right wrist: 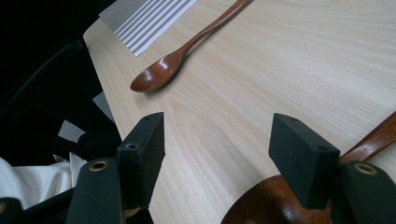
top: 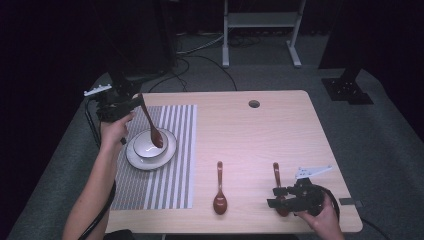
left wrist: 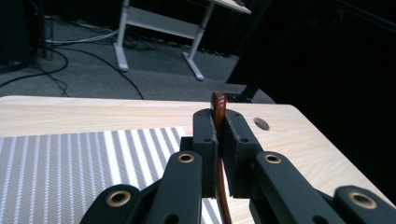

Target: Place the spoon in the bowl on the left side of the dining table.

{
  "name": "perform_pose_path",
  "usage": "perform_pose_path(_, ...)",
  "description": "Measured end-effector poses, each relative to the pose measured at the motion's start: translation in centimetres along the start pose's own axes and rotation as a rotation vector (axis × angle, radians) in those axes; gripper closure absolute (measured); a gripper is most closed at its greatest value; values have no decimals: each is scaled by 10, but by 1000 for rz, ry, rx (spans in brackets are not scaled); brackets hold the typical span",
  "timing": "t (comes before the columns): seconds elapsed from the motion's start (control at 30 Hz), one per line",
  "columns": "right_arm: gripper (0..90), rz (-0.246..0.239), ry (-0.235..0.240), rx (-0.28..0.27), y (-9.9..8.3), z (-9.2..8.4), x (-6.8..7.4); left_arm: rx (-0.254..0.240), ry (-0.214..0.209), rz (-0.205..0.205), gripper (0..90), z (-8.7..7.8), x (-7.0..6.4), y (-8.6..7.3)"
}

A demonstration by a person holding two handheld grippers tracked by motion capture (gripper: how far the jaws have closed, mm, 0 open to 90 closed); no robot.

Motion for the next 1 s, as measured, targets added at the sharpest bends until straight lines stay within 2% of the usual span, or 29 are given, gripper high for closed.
perform_pose_path(0.57,348,2,3,5,0,1,-1,-29,101,-42,844,-17,32,-11)
perform_pose_path(0.73,348,3,3,7,0,2,-1,-37,112,-63,844,-18,38,-17)
perform_pose_path(1.0,348,0,2,9,0,1,0,-33,122,-67,844,-15,42,-24)
Point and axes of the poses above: each handheld gripper's, and its own axes: z roughly forward along the jaws, y roughly out of its top, x roughly to its left, the point moved 2 cm from there along z, roughly forward along the jaws, and after that the axes turned 13 degrees about -y, right-handed, at the moved point
